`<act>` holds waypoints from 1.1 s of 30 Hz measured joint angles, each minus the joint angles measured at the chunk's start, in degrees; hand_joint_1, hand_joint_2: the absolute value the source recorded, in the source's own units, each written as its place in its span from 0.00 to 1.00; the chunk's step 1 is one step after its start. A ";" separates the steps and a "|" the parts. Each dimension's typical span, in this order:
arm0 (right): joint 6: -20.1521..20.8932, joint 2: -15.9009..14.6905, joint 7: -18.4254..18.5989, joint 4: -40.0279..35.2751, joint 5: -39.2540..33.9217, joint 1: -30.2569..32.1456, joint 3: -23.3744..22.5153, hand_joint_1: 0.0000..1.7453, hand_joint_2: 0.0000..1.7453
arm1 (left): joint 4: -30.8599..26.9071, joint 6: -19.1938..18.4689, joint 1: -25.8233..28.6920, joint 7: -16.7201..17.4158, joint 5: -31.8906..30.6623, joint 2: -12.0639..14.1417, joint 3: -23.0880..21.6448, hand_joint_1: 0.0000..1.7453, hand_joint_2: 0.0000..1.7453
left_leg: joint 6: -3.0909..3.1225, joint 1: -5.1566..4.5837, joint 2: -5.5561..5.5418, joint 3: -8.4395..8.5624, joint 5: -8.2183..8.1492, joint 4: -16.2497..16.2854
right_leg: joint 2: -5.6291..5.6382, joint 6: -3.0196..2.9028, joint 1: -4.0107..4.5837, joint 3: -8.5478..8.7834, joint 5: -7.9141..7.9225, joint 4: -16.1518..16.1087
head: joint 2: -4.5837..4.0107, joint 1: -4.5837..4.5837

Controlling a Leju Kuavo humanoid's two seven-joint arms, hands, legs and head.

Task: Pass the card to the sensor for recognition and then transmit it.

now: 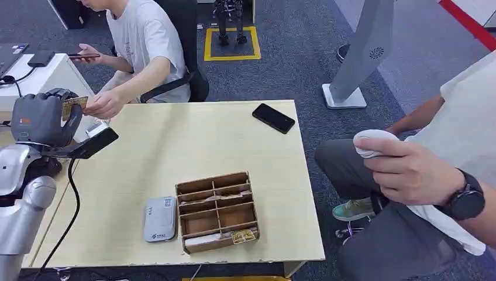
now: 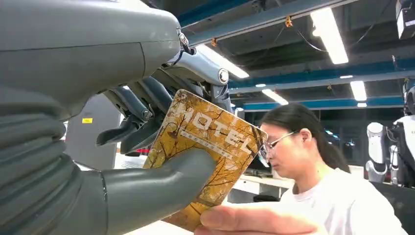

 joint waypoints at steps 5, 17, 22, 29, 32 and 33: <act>0.00 -0.02 0.00 0.37 0.00 0.01 0.00 0.00 1.00 | 0.00 0.02 0.00 0.00 0.02 -0.11 0.00 1.00 1.00 | 0.00 0.00 0.01 -0.03 0.00 0.00 | 0.03 0.00 0.00 -0.04 0.00 0.00 | 0.00 0.00; -0.55 -0.42 0.76 0.83 0.00 0.04 0.00 0.00 1.00 | 0.00 0.09 0.01 -0.92 1.44 -0.11 0.02 0.05 1.00 | 0.00 0.00 0.01 -0.05 0.00 0.00 | 0.03 0.00 0.00 -0.06 0.00 0.00 | 0.00 0.00; -1.07 -0.90 1.07 0.92 0.00 0.01 0.00 0.00 1.00 | 0.00 0.76 0.01 -2.14 2.16 -0.13 0.00 0.00 1.00 | 0.00 0.00 0.01 -0.06 0.00 0.00 | 0.01 0.00 0.00 -0.05 0.00 0.00 | 0.00 0.00; -1.40 -1.20 1.07 1.25 0.00 -0.18 0.00 0.00 1.00 | -0.33 3.26 0.96 -2.89 2.65 1.05 0.26 0.00 1.00 | 0.00 0.00 0.06 -0.06 0.00 -0.01 | 0.06 -0.01 0.00 -0.03 0.01 0.02 | 0.00 0.00; -1.46 -1.29 1.07 1.40 0.00 0.07 0.00 0.00 1.00 | -0.88 4.37 2.69 -3.30 3.67 2.60 1.63 0.00 1.00 | 0.00 0.01 0.10 -0.06 0.00 -0.01 | 0.11 -0.01 0.01 -0.07 0.00 0.02 | 0.00 0.00; -1.46 -1.36 1.05 1.44 0.00 0.11 0.00 0.00 1.00 | -0.87 4.42 3.00 -3.50 3.78 3.02 1.99 0.00 1.00 | 0.00 0.02 0.05 -0.08 0.00 -0.01 | 0.05 -0.01 0.02 -0.07 -0.01 0.02 | 0.00 0.02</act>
